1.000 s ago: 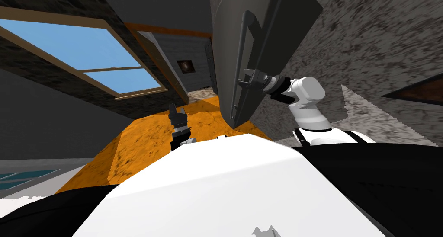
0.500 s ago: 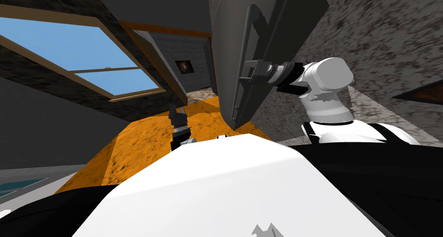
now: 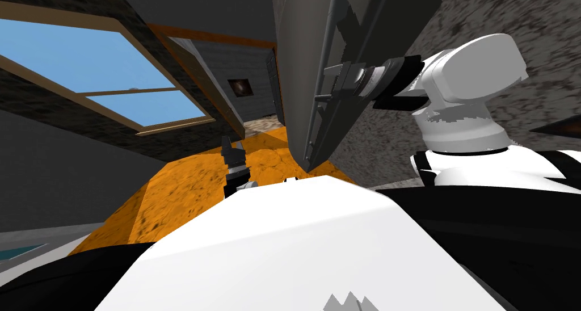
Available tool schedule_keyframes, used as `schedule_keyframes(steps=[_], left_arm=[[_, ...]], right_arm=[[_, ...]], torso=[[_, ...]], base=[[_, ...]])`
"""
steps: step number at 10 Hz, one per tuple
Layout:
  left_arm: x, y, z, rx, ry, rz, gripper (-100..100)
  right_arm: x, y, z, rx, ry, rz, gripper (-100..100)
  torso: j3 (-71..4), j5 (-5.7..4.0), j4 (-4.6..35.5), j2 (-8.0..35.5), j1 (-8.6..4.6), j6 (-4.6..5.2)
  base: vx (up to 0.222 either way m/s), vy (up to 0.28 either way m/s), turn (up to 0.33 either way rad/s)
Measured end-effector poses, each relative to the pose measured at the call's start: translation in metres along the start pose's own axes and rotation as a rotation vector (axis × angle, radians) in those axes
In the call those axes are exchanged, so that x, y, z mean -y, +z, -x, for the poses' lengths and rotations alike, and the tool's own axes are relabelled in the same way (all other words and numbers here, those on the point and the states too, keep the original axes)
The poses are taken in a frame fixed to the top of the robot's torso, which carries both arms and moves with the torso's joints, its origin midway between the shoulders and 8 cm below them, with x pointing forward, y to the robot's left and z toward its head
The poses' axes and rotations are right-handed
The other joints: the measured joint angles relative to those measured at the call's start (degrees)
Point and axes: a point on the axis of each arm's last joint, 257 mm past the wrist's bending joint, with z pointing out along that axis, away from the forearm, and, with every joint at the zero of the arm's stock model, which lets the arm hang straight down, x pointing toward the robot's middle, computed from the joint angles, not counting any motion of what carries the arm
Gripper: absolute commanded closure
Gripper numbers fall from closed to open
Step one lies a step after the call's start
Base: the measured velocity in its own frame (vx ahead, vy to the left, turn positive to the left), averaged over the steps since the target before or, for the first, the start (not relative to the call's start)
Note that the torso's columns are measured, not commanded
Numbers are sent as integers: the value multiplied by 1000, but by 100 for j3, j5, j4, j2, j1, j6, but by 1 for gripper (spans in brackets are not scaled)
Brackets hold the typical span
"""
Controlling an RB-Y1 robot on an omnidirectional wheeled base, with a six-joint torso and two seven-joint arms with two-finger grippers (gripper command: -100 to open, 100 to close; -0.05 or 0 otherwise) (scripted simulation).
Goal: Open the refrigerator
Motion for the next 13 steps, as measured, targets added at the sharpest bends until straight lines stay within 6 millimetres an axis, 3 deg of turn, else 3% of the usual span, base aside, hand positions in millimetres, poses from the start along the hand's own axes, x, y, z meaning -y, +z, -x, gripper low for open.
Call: schedule_keyframes(steps=[13], left_arm=[[0,0,0,0,0,0,0]], right_arm=[[65,-12,55,-246,-444,-30,-100]], torso=[[-9,3,-4,-11,6,-3]], base=[[70,-25,-10]])
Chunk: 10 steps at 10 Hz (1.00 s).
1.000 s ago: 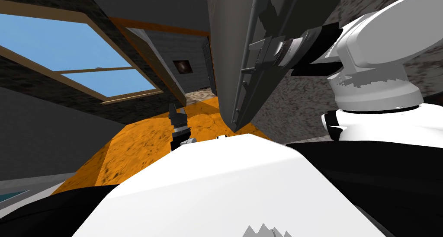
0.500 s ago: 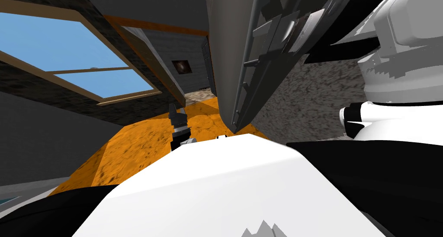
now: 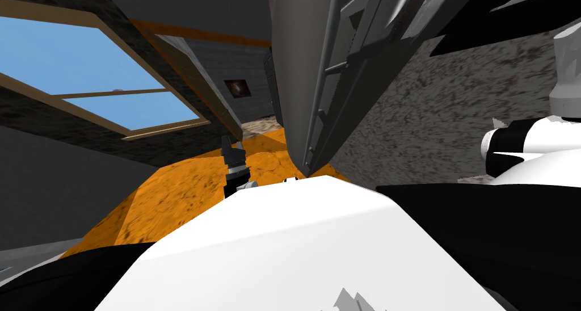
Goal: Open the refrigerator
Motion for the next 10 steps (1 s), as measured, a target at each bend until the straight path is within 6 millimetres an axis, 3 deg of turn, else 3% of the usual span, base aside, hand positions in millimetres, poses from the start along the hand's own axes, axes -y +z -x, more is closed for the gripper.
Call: schedule_keyframes(steps=[10], left_arm=[[0,0,0,0,0,0,0]], right_arm=[[63,-29,33,-190,-321,-62,-100]], torso=[[-19,-1,-5,-16,-10,-1]], base=[[60,-22,-8]])
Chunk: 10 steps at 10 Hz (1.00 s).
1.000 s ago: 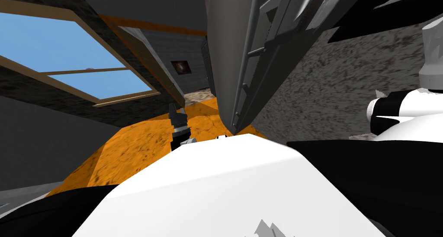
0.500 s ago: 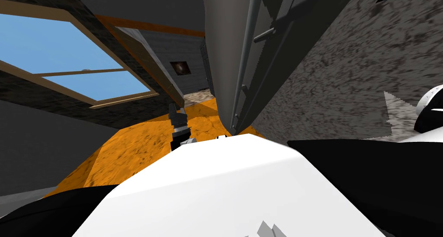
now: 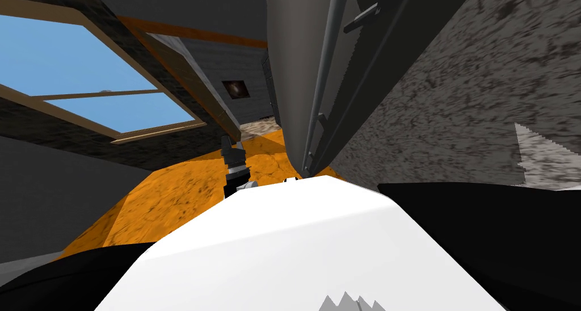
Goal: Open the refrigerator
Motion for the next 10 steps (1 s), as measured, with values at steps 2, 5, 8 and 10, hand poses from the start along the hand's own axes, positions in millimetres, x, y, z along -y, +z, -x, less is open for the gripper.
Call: schedule_keyframes(steps=[2,5,8,10], left_arm=[[0,0,0,0,0,0,0],[0,0,0,0,0,0,0],[0,0,0,0,-1,0,0],[0,0,0,0,-1,0,0]], right_arm=[[2,-2,1,-7,-5,1,-100],[4,-3,-2,-20,-9,0,100],[6,-3,-13,-61,-7,0,100],[12,-4,-20,-87,-5,-14,100]], torso=[[12,-2,4,9,3,5],[28,0,1,18,39,5],[3,24,-18,-11,69,-15],[3,-10,-38,-23,-4,-23]], base=[[14,31,-34],[17,148,-118],[3,302,-136],[-52,276,-78]])
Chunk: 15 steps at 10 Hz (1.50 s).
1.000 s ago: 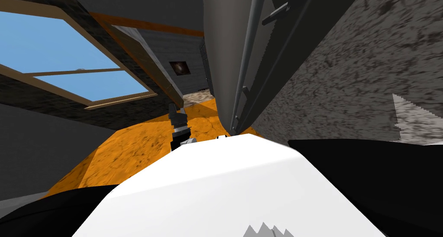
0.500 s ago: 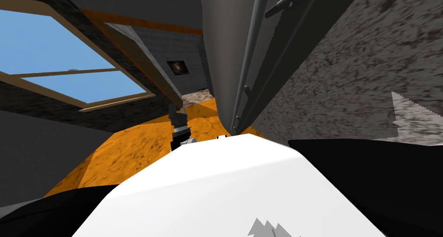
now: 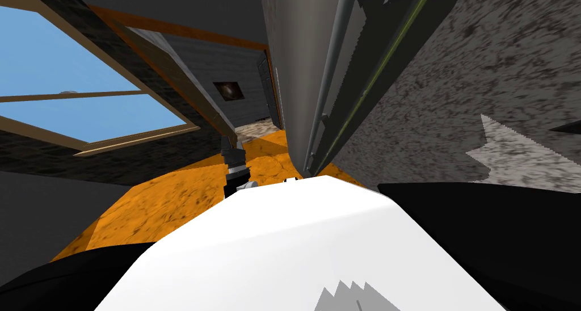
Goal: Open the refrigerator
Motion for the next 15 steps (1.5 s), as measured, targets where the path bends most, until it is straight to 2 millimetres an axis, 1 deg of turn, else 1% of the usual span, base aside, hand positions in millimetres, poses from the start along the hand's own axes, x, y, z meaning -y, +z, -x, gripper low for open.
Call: schedule_keyframes(steps=[2,3,6,8,9,10,12,13,14,15], left_arm=[[0,0,0,0,0,0,0],[0,0,0,0,0,0,0],[0,0,0,0,0,0,0],[0,0,0,0,0,0,0],[0,0,0,0,0,0,0],[0,0,0,0,1,0,0],[0,0,0,0,0,0,0],[0,0,0,0,0,0,0],[0,0,0,0,0,0,0],[0,0,0,0,0,0,0]], right_arm=[[0,2,-8,-30,0,1,100],[0,2,-10,-38,2,1,100],[5,4,-24,-91,-1,2,100],[3,3,-29,-101,12,-1,100],[5,2,-32,-112,8,-2,100],[7,1,-32,-113,6,-6,100],[9,1,-39,-142,2,-11,100],[9,0,-43,-152,5,-12,100],[10,1,-47,-167,3,-11,100],[8,1,-53,-183,6,-8,100]], torso=[[4,-1,6,-2,11,17],[0,0,4,-3,5,9],[13,-2,7,8,19,28],[14,-11,15,20,-60,2],[22,-16,16,26,-37,23],[22,-14,24,30,-35,24],[9,15,19,13,55,23],[6,26,13,15,63,5],[8,24,10,14,73,11],[11,14,17,16,42,21]], base=[[-11,302,-139],[-74,300,-108],[-13,343,-156],[-27,130,-40],[-7,79,-33],[46,164,-102],[51,299,-178],[-2,372,-97],[4,390,-195],[45,260,-75]])
